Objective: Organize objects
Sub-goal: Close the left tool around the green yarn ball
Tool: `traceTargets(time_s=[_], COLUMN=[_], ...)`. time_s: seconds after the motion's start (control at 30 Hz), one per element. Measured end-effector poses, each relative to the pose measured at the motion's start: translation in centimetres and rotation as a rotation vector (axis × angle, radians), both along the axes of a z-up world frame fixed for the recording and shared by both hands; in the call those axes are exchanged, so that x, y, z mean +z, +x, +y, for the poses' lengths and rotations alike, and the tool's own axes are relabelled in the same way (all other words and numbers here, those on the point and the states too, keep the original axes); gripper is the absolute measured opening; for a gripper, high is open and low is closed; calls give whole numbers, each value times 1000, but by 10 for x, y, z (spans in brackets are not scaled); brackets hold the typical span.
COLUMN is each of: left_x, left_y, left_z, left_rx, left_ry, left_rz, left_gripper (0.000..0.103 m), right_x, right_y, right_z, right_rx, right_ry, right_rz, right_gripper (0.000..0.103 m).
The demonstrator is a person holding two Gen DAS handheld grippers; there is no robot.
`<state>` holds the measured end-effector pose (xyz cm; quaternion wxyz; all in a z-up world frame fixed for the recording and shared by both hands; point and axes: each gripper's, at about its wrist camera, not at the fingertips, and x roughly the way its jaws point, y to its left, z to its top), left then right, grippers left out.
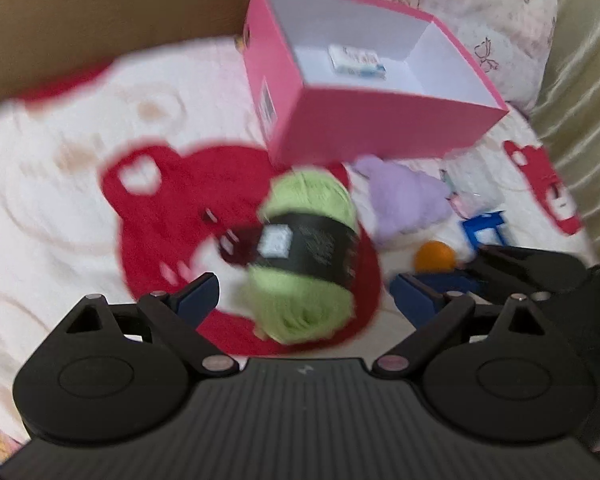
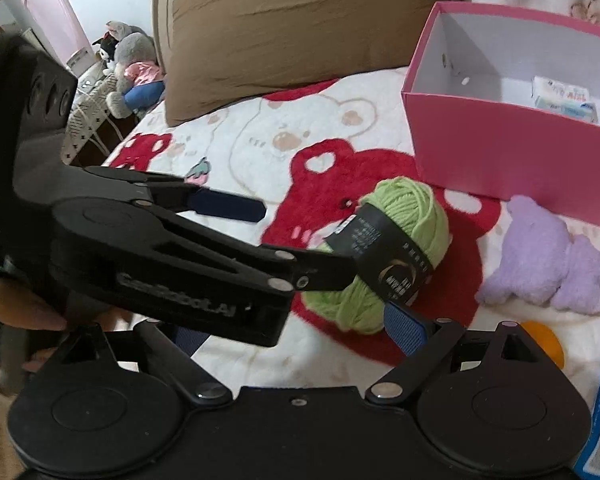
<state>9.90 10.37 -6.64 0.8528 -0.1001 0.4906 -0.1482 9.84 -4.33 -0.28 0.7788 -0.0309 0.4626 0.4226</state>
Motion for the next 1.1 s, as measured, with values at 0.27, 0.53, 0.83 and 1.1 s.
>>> traceTargets(time_s=[0.27,0.53,0.83,1.1], left_x=[-9,-20,-36,-35], left_y=[0,6,5,5], left_z=[-1,2,-10,-3], left_rx=[33,82,56,103], left_ry=[0,75,-73,-206], left_rz=[-55,-129,-7,13], left_gripper=[91,83,55,46], right_x=[-27,-36,-45,-40], right_y=[-1,9,2,2], right_z=[6,3,9,3], right_rx=[-55,-82,-84,-79], right_ry=[-41,16,-7,-29], right_rz=[-146,-133,-194,-261], right_gripper=[94,94,95,95])
